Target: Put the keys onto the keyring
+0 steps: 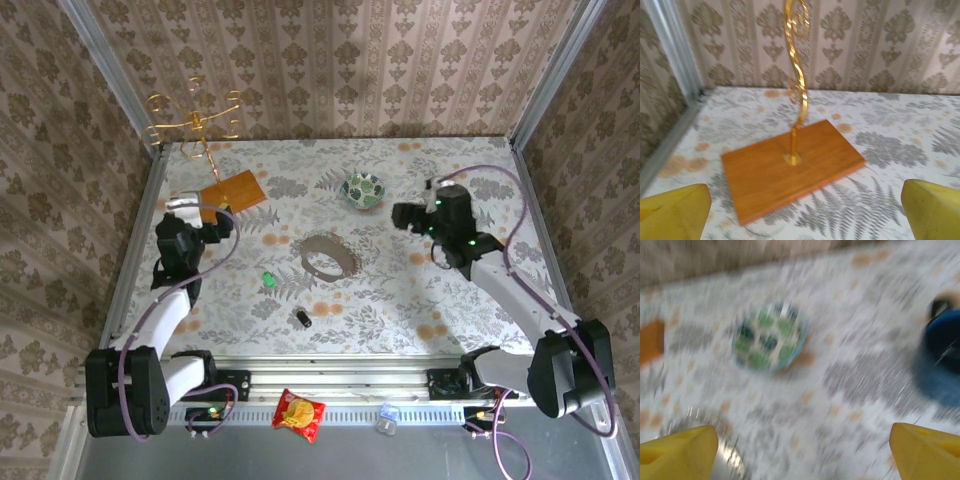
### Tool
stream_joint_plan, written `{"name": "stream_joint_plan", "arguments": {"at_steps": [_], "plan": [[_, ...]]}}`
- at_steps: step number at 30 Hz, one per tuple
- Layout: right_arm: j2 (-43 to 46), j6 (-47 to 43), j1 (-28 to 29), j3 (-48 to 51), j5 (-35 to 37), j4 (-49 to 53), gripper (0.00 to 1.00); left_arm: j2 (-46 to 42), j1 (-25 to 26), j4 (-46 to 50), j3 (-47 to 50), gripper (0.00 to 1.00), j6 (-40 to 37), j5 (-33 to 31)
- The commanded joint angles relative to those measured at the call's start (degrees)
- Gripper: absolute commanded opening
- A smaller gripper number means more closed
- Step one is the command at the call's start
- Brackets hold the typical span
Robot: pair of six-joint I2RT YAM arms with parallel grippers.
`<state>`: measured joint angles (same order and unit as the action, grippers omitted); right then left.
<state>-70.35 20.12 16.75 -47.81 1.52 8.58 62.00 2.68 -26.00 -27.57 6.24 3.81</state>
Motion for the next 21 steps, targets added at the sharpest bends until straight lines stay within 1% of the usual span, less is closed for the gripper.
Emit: {"name": "stream_joint_plan", "arguments": {"at_steps": [1, 3, 6, 8, 10, 13, 15, 17, 21], "plan": [[-3.4, 9.5, 6.1, -2.4, -1.3, 16.4, 0.84, -1.0, 4.3, 9.2, -1.4, 0.97, 6.1, 1.9], [-5.2, 12.2, 10.9, -2.9, -1.5, 18.3, 0.81, -1.2, 8.1, 11.9, -1.7, 0.97, 7.0, -0.1], [-7.9, 14.6, 17.5, -3.5, -2.6, 18.8, 0.70, -1.2, 14.4, 15.3, -1.5, 0.97, 10.6, -3.7], [-10.6, 15.4, 20.2, -5.0, -3.5, 19.3, 0.63, -1.2, 17.5, 16.1, -0.8, 0.96, 12.7, -4.1], [-13.4, 14.0, 22.1, -7.0, -5.0, 19.4, 0.57, -1.3, 20.2, 17.2, -0.3, 0.96, 14.9, -5.4], [-18.6, 8.6, 23.2, -11.3, -7.8, 19.9, 0.49, -1.1, 21.9, 17.0, 1.3, 0.96, 19.1, -4.3], [-23.2, 2.9, 23.2, -16.2, -8.7, 23.8, 0.40, -1.0, 22.2, 17.3, 2.0, 0.97, 21.1, -3.9], [-28.0, -3.4, 23.2, -22.1, -8.0, 29.5, 0.37, -1.3, 22.2, 18.1, 2.5, 0.96, 22.4, -4.3], [-34.8, -11.4, 23.2, -29.7, -4.9, 36.4, 0.37, -2.1, 22.4, 18.8, 2.7, 0.96, 23.0, -4.7]]}}
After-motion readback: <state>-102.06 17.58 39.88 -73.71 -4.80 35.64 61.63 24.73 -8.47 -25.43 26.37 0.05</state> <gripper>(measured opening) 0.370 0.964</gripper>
